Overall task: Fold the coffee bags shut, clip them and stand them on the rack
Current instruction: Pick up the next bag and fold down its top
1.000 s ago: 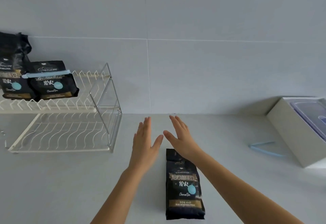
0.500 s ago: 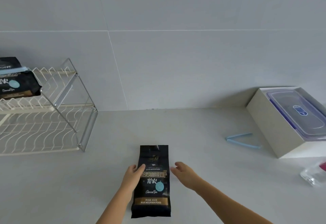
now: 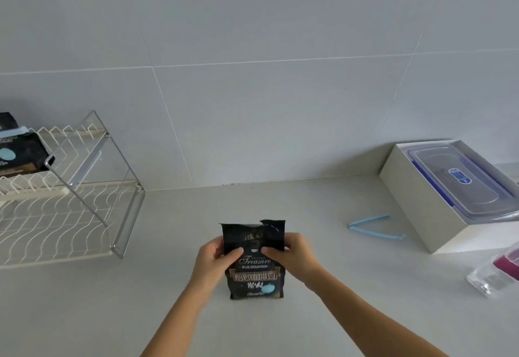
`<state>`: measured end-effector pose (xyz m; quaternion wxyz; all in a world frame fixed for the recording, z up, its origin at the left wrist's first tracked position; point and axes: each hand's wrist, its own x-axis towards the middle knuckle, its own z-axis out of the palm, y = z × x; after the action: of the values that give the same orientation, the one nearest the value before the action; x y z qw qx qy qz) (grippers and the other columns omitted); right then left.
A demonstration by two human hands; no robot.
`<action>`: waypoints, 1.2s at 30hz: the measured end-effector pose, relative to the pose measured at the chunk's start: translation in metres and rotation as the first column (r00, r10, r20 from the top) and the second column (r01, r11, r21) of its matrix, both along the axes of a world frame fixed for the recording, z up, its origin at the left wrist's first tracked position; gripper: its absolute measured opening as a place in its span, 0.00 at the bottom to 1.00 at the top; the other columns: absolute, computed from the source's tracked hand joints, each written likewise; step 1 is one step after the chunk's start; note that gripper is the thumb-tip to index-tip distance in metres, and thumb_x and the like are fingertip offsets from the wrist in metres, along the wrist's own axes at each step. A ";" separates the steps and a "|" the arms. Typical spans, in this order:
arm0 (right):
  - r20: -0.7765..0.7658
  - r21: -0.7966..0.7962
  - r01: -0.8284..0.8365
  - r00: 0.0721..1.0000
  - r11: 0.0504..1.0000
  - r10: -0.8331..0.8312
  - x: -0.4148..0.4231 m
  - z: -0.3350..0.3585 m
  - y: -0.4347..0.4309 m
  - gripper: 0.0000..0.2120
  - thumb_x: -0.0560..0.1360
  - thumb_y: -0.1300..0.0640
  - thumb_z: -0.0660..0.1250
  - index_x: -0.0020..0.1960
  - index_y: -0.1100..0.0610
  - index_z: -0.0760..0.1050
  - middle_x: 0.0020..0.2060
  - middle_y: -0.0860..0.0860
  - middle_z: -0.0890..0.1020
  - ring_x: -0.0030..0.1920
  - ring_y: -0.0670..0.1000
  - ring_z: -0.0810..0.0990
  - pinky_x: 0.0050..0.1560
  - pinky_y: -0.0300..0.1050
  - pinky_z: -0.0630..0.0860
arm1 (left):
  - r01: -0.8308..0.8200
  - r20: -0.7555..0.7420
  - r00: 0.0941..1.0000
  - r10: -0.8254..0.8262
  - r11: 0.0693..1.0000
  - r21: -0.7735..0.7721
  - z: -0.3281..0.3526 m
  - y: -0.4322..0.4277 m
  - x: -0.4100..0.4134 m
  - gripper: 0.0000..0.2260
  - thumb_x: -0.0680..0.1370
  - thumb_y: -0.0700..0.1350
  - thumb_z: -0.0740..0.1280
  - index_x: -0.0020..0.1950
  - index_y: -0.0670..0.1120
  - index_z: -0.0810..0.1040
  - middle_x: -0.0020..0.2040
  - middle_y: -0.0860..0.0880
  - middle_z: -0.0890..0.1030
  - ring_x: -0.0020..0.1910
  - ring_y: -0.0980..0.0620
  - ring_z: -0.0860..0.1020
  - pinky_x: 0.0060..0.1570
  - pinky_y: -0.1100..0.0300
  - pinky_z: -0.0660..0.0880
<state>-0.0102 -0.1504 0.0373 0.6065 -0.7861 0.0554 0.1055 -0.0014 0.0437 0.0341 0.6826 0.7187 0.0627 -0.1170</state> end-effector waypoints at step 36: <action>0.192 -0.138 0.163 0.972 0.977 -0.135 0.030 -0.013 -0.046 0.04 0.73 0.59 0.68 0.42 0.56 0.82 0.36 0.51 0.85 0.37 0.47 0.81 0.39 0.43 0.80 | -0.025 0.337 0.941 -0.027 0.989 0.149 -0.003 -0.033 0.030 0.05 0.73 0.43 0.69 0.38 0.50 0.77 0.34 0.51 0.82 0.34 0.58 0.79 0.33 0.69 0.74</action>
<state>0.0195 -0.1963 0.0243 0.5534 -0.8301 0.0670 -0.0171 0.0284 0.0111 0.0316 0.6268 0.7777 -0.0469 0.0126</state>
